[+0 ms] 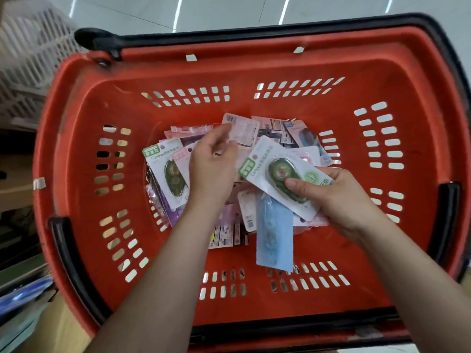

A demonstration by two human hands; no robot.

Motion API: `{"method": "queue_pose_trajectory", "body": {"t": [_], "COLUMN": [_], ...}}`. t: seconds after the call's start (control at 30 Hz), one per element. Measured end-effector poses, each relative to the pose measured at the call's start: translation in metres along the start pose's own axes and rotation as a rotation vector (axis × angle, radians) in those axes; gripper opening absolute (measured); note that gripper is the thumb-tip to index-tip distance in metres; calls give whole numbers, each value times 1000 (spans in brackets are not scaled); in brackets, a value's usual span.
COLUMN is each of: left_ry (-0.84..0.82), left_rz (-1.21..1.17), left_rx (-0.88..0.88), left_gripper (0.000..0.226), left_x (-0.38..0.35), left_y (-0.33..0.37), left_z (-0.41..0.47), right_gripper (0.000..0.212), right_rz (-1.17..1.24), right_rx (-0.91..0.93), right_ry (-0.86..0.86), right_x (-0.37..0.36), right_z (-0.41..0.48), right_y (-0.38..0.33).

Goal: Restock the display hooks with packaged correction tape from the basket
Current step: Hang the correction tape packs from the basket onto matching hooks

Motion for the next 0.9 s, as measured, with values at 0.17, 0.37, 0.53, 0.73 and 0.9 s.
{"method": "queue_pose_trajectory", "body": {"t": [0.17,0.37,0.53,0.73,0.9], "left_ry": [151,138,-18,-283,-237], "left_rz": [738,342,127,6,-71], "left_rx": [-74,-109,-349,-28,97], "left_gripper": [66,39,64,61,27], "left_x": [-14,-3,23,25,31], "left_y": [-12,7,36,6,15], "left_z": [41,20,-52,-70,-99], "right_gripper": [26,21,11,33,4], "right_rz": [48,67,239,278,306], "right_rx": [29,63,-32,-103,-42], "right_ry": [175,331,343,210,194], "right_x": [25,43,33,-1,-20], "right_z": [-10,-19,-25,-41,-57], "right_y": [2,-6,-10,-33,-59]}}
Point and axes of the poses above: each hand's wrist, its own z-axis towards the middle knuckle, its own x-axis out of the back of the hand, y = z × x, the point moved 8 cm from there along z, towards the middle knuckle, and after that the axes turned 13 degrees about x, right-handed, at the moved point
